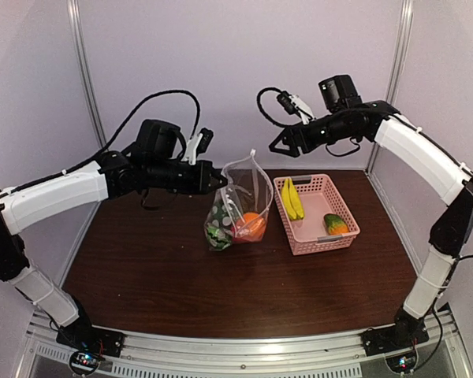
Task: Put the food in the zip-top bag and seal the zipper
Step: Adjust the zipper food storage bag.
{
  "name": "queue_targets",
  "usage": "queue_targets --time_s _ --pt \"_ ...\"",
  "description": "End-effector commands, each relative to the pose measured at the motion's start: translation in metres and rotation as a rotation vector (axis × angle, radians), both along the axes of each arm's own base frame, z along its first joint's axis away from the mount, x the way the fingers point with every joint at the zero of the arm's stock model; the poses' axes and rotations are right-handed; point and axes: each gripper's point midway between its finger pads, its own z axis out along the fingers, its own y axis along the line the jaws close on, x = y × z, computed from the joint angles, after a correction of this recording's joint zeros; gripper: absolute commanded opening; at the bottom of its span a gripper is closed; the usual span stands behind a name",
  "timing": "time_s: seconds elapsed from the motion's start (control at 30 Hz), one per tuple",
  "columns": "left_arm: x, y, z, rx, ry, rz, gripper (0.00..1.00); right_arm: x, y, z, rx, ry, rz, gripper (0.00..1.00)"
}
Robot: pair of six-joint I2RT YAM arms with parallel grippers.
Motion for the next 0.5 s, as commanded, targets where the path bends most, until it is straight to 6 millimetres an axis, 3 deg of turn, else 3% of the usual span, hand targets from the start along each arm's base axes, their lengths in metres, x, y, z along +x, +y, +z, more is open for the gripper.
queue_targets --time_s 0.0,0.3,0.37,0.47 --pt "0.001 -0.011 0.012 -0.097 -0.018 -0.029 0.00 -0.005 -0.058 0.017 0.002 -0.023 -0.073 0.68" --pt "0.011 -0.022 0.019 -0.096 -0.034 -0.039 0.00 0.020 -0.172 -0.096 -0.251 0.099 -0.289 0.68" --pt "0.012 -0.023 0.020 -0.096 -0.036 -0.040 0.00 0.021 -0.189 -0.119 -0.337 0.119 -0.308 0.68" --pt "0.014 -0.026 0.020 -0.095 -0.036 -0.046 0.00 0.022 -0.198 -0.143 -0.406 0.144 -0.309 0.68"
